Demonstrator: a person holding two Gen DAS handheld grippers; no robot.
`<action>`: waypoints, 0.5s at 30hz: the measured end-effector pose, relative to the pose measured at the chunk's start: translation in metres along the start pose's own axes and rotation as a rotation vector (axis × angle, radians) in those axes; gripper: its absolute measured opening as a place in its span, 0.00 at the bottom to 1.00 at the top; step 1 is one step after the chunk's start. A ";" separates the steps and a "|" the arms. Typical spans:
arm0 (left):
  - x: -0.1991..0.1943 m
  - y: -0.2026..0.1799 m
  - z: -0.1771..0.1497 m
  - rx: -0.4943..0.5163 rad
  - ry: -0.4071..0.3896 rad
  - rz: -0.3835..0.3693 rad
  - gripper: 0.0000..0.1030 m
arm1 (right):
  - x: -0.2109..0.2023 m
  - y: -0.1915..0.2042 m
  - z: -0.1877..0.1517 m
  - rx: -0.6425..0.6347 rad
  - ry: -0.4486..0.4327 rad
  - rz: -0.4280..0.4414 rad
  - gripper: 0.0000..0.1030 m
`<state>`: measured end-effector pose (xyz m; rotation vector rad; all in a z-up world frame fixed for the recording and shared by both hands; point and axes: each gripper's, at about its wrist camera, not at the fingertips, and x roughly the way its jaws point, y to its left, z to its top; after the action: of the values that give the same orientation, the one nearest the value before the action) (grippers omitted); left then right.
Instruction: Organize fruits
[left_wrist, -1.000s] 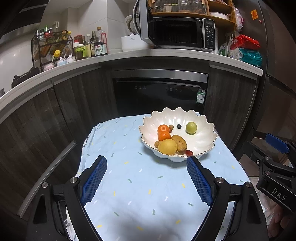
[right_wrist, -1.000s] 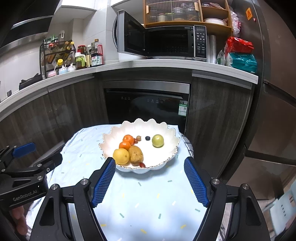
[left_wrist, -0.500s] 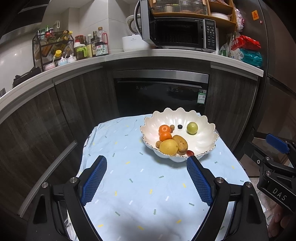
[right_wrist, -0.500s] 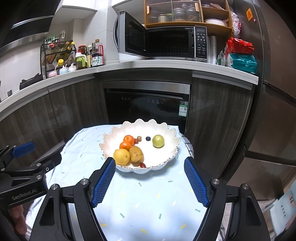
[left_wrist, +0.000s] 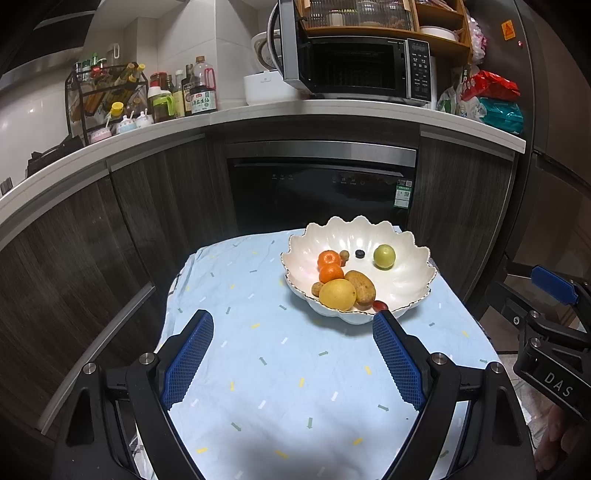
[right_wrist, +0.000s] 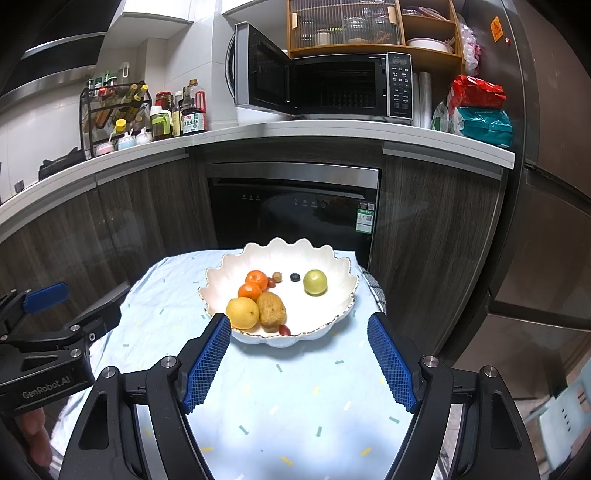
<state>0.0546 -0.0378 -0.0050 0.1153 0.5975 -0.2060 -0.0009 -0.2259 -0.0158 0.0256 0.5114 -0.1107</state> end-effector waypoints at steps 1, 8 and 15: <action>-0.001 0.000 0.000 0.002 -0.001 0.003 0.86 | 0.000 0.000 0.000 0.000 -0.001 0.000 0.75; -0.004 -0.001 0.001 0.001 -0.015 0.009 0.86 | 0.000 0.000 0.000 0.001 -0.001 0.001 0.75; -0.004 0.000 0.001 -0.004 -0.012 0.002 0.86 | 0.000 0.000 0.000 0.001 -0.001 0.000 0.75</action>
<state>0.0520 -0.0370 -0.0024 0.1106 0.5857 -0.2038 -0.0010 -0.2262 -0.0155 0.0264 0.5100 -0.1104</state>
